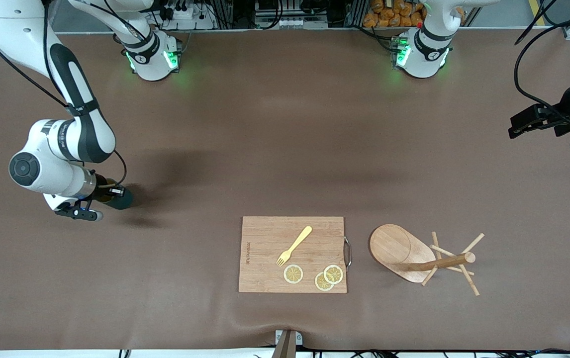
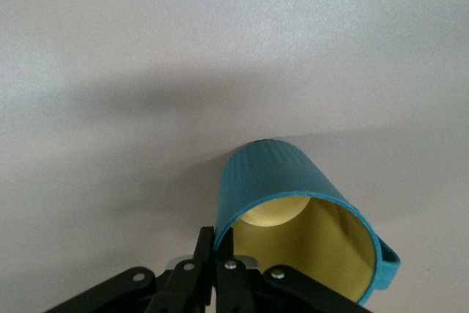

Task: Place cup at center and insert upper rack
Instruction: 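Close the right gripper on the teal mug's rim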

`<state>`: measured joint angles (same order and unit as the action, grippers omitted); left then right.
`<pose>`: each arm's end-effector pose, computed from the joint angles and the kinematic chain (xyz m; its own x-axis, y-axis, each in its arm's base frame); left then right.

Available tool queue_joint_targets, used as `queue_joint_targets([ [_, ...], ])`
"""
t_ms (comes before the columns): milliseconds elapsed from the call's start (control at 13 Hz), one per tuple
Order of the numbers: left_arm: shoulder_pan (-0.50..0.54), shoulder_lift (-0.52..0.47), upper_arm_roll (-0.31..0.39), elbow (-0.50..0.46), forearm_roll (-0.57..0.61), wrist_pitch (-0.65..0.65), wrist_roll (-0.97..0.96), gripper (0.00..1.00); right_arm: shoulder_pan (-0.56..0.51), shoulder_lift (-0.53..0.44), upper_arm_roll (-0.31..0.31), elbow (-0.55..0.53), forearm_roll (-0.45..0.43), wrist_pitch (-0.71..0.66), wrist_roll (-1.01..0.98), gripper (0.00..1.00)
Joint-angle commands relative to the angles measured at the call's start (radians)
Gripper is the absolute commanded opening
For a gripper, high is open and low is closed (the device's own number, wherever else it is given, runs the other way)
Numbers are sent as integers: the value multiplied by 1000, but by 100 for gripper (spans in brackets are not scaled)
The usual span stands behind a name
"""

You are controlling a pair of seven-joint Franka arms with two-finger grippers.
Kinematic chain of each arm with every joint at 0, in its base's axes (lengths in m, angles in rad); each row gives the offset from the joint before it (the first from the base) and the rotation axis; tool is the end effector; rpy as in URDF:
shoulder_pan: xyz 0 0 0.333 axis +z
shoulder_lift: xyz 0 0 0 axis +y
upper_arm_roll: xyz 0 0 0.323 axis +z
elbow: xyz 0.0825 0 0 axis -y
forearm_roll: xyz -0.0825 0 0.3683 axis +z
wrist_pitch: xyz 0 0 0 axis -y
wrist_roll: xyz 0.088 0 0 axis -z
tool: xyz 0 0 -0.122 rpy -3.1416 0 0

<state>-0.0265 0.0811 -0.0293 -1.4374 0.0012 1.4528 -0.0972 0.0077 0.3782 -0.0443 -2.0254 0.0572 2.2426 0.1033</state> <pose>0.5509 -0.0299 0.6224 0.9970 0.0416 -0.0654 0.0413 -0.9991 -0.0052 0.5719 -0.0182 0.2514 0.9715 -0.1736 -0.1615 -0.1768 -0.9842 -0.0055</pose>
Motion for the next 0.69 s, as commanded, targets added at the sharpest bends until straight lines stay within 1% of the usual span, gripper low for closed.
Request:
queue_joint_targets([
  [0,-1,-4,-3,11,6,-15,7,100,-5,-28,1,33,7,-85,1,0],
  [154,-1,-4,-3,11,6,-15,10,100,-2,-30,1,106,7,-231,-2,0],
  [231,0,-4,-3,11,5,-15,10,100,0,-30,1,140,7,-282,2,0],
  [462,0,-6,-3,11,6,-15,11,100,0,-48,4,162,10,-290,3,0],
  [617,0,-6,-3,9,5,-17,11,100,5,-80,7,162,45,-293,4,0],
])
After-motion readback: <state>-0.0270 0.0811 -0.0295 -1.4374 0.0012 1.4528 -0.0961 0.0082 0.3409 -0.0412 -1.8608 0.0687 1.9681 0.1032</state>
